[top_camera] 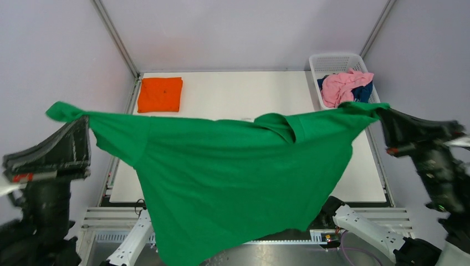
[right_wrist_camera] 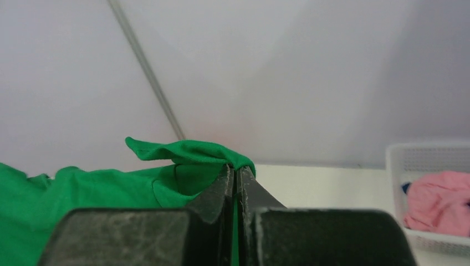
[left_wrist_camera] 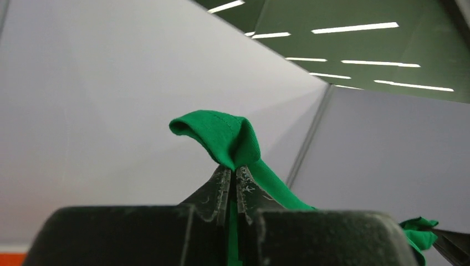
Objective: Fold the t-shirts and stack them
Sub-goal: Flatten out the tshirt
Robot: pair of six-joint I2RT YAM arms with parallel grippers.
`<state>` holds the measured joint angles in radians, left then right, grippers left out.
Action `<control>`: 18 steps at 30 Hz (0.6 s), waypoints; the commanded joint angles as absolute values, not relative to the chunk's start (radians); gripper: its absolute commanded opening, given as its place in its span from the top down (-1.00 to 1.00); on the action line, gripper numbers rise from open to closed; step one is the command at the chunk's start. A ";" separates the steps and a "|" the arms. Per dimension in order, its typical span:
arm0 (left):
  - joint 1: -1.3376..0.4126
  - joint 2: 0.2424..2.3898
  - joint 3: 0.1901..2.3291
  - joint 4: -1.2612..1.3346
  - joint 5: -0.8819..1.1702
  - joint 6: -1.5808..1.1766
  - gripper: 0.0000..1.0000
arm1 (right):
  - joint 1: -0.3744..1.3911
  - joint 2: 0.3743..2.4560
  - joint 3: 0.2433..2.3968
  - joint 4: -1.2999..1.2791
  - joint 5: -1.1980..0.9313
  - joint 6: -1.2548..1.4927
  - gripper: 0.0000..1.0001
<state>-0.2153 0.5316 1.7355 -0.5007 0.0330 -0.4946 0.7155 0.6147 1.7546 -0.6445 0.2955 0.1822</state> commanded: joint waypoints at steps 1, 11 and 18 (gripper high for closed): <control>-0.212 0.660 1.602 -0.526 -0.202 -0.513 1.00 | 0.718 0.762 1.658 -0.585 0.549 0.093 1.00; -0.133 1.110 1.171 -0.477 -0.438 -0.627 0.96 | 0.420 1.232 1.388 -0.354 0.401 0.149 1.00; -0.064 1.489 1.182 -0.405 -0.252 -0.606 -0.50 | 0.283 1.763 1.517 -0.216 0.013 0.268 0.06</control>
